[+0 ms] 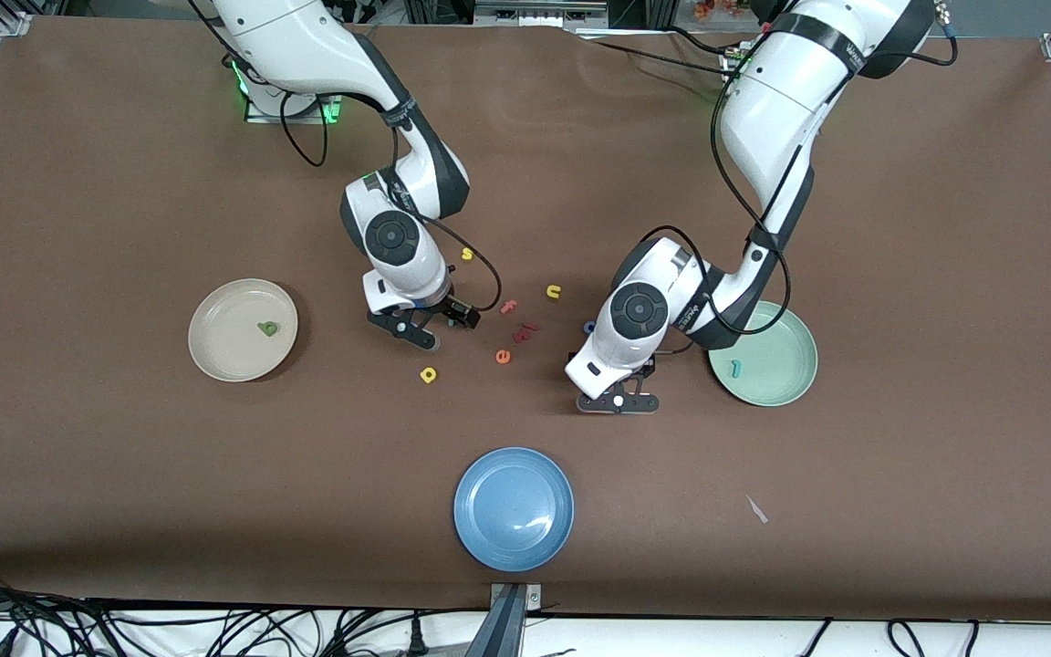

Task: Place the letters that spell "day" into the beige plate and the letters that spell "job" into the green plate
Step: 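Grasp the teal letter with the right gripper while the left gripper reaches pink, then carry the teal letter to the cream plate while the left gripper grasps pink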

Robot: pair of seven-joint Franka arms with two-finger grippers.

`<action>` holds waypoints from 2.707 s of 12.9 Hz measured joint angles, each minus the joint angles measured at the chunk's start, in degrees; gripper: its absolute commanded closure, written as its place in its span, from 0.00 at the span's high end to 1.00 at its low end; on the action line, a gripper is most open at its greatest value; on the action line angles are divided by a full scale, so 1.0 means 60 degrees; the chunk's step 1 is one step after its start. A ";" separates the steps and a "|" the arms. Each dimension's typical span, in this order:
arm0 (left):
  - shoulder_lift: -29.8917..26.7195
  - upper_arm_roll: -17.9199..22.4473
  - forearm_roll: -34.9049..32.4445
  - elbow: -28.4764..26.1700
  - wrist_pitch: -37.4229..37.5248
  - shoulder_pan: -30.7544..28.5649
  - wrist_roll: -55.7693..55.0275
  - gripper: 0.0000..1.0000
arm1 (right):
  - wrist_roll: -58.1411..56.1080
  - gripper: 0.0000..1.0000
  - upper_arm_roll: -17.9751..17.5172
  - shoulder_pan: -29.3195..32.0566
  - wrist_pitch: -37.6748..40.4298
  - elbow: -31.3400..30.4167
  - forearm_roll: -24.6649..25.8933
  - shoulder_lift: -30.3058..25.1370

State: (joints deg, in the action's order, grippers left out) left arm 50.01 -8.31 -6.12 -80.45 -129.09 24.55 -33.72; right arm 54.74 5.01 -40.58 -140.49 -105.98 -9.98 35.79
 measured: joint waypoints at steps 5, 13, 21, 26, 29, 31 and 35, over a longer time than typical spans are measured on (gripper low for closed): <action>0.0164 0.0000 -0.0011 -0.0007 0.0001 0.0002 -0.0004 0.62 | 0.0222 0.38 0.0001 -0.0129 -0.0105 0.0032 0.0000 0.0126; 0.0098 -0.0016 -0.0011 -0.0012 0.0041 0.0012 -0.0007 0.27 | 0.0401 0.00 0.0024 -0.0130 -0.0102 0.0151 0.0000 0.0124; 0.0043 -0.0019 -0.0011 -0.0090 0.0142 -0.0017 -0.0010 0.34 | -0.2817 0.00 0.1777 0.0055 0.3127 0.1113 0.0016 -0.0636; 0.0008 -0.0072 -0.0011 -0.0156 0.0196 -0.0019 -0.0010 0.34 | -0.5399 0.00 0.2946 0.0098 0.2852 -0.0544 0.0088 -0.1776; -0.0005 -0.0137 -0.0010 -0.0165 0.0317 -0.0018 -0.0017 0.34 | -0.7164 0.00 0.3722 0.0103 0.1762 -0.1855 0.0093 -0.2285; -0.0008 -0.0145 -0.0010 -0.0173 0.0325 -0.0020 -0.0038 0.20 | -0.8334 0.07 0.4232 0.0115 0.1017 -0.2508 0.0093 -0.2407; -0.0029 -0.0160 -0.0006 -0.0187 0.0332 -0.0024 -0.0037 0.11 | -0.9522 1.00 0.4500 0.0319 0.0353 -0.2958 0.0092 -0.2356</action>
State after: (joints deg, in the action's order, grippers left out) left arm 49.84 -9.27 -6.16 -81.57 -127.10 24.41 -33.95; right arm -2.39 32.01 -38.67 -138.37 -123.72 -9.43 21.65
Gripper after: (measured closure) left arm 0.749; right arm 0.599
